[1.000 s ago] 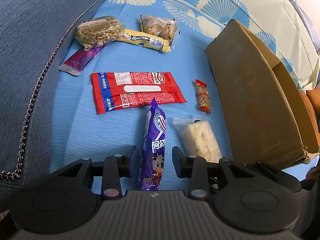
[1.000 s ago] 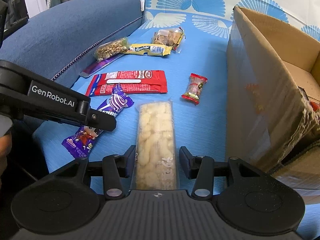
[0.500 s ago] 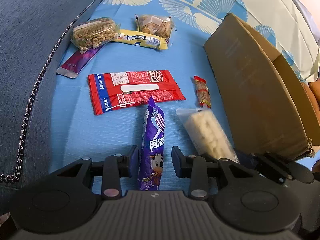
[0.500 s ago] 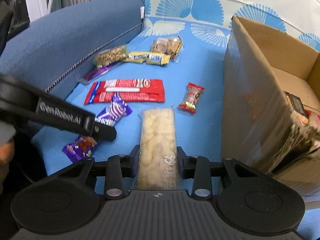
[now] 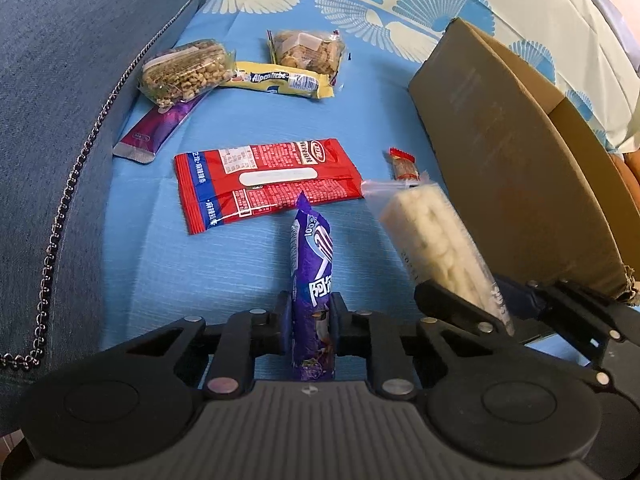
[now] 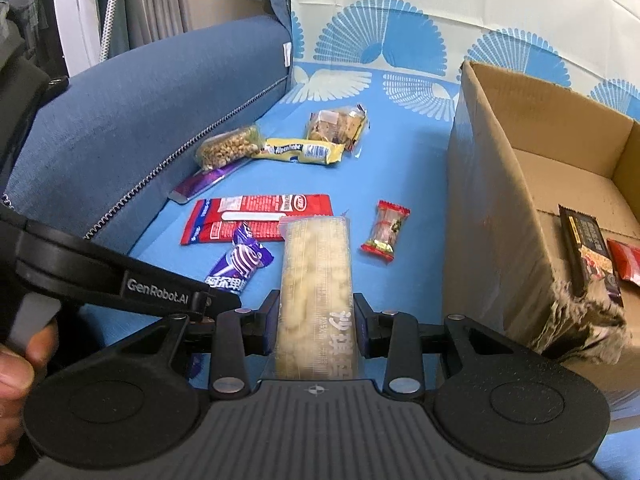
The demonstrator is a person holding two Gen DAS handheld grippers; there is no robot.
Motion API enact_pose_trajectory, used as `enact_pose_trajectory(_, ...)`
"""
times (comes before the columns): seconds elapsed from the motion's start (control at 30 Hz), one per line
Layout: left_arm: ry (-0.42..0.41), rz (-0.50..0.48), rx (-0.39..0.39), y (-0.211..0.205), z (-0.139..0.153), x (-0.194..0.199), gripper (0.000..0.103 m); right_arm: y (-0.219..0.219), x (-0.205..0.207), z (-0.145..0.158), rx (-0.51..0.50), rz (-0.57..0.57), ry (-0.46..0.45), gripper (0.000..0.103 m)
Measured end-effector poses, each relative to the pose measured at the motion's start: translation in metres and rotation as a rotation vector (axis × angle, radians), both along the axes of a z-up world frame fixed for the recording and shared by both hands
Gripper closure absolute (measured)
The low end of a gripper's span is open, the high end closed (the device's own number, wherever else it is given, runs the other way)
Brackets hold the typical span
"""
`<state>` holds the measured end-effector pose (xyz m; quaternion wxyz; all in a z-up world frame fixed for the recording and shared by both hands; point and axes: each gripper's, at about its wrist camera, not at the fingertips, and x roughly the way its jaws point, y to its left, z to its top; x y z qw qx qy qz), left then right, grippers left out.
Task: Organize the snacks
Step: 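Lift the cracker pack with the right tool while the left tool lifts the purple candy bar, then carry both snacks over the cardboard box and open both tools to drop them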
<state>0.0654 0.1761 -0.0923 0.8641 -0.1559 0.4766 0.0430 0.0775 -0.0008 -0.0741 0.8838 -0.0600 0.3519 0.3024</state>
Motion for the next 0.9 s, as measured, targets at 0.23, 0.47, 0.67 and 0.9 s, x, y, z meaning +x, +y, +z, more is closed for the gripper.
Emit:
enact_pose_trajectory(0.23, -0.08, 0.03, -0.012, 0.003, 0.009, -0.007, 0.085, -0.002, -0.005, 0.012, 0.009, 0.008, -0.06, 0.065)
enact_pose_trajectory(0.47, -0.247, 0.134, -0.088, 0.022, 0.029, -0.028, 0.085, -0.011, -0.009, 0.03, 0.066, 0.019, -0.107, 0.065)
enact_pose_trajectory(0.67, -0.364, 0.198, -0.112, 0.03, 0.043, -0.042, 0.085, -0.016, -0.015, 0.056, 0.134, 0.026, -0.149, 0.065)
enact_pose_trajectory(0.9, -0.416, 0.226, -0.098, 0.033, 0.052, -0.047, 0.085, -0.021, -0.019, 0.081, 0.184, 0.056, -0.211, 0.065)
